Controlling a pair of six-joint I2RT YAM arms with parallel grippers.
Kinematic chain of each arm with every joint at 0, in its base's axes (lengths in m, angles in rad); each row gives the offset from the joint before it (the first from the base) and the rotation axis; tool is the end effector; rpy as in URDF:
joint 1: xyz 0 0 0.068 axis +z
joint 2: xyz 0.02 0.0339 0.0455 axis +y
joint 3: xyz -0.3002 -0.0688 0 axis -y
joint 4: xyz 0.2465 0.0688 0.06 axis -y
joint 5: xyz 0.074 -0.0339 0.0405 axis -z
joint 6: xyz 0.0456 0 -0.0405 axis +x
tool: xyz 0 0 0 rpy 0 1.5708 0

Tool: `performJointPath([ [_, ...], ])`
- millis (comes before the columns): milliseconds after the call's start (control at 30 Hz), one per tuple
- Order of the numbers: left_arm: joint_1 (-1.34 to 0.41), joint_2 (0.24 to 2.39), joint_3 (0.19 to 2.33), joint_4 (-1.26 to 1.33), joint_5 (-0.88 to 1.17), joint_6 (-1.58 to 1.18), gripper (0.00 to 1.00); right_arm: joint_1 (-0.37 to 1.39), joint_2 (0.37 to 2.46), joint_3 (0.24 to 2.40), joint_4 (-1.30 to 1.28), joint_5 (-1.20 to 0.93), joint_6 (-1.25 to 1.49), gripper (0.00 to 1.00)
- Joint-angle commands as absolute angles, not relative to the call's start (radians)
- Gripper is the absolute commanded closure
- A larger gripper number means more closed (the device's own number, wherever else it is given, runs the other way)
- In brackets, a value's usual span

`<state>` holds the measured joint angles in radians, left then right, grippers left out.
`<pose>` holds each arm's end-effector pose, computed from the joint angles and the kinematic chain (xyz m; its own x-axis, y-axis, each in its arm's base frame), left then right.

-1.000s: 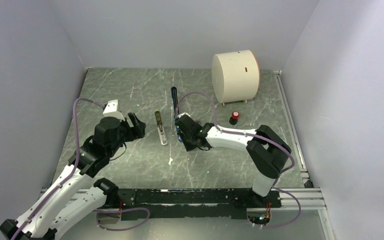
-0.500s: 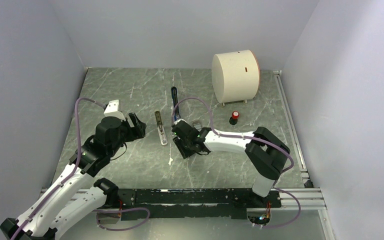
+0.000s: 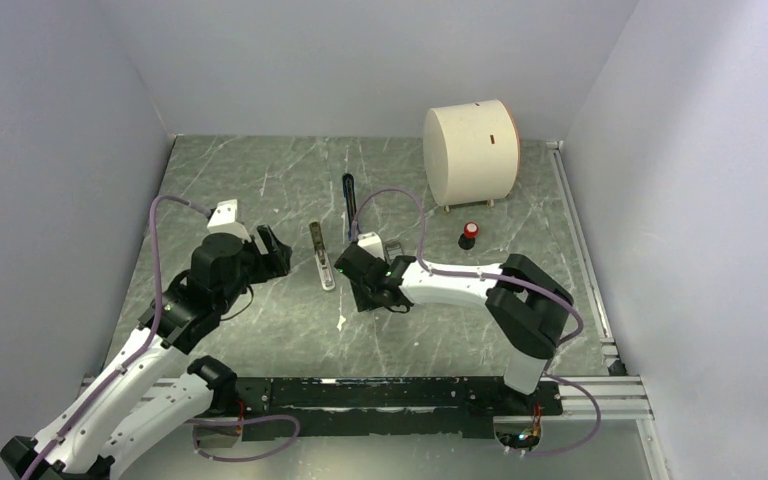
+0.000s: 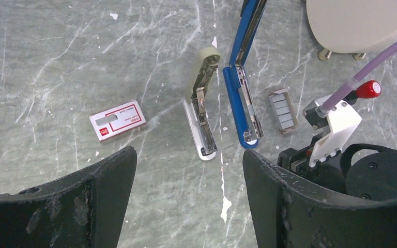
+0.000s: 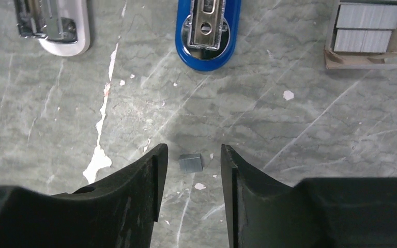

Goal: Load the staples into the stapler

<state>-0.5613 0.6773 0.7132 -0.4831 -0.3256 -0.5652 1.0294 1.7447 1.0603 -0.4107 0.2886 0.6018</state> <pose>0.1228 -0.0600 0.3198 -0.4485 -0.3174 -0.8355 0.0236 0.9303 -0.3661 0.1939 0.2973 0.1952 -0.8047 -0.2851 -0.5207 -0.3625 0.9306 0.0507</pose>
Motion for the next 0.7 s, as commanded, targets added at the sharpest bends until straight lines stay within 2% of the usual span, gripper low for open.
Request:
performJointPath([
  [0, -0.558, 0.663, 0.713, -0.473, -0.343, -0.572, 0.20, 1.050, 1.782, 1.100, -0.475, 0.417, 0.709, 0.56],
  [400, -0.558, 0.685, 0.707, -0.462, -0.306, -0.567, 0.20, 1.072, 1.793, 1.034, -0.469, 0.333, 0.672, 0.55],
  [667, -0.558, 0.703, 0.709, -0.459, -0.302, -0.567, 0.20, 1.077, 1.755, 0.978, -0.481, 0.319, 0.690, 0.61],
])
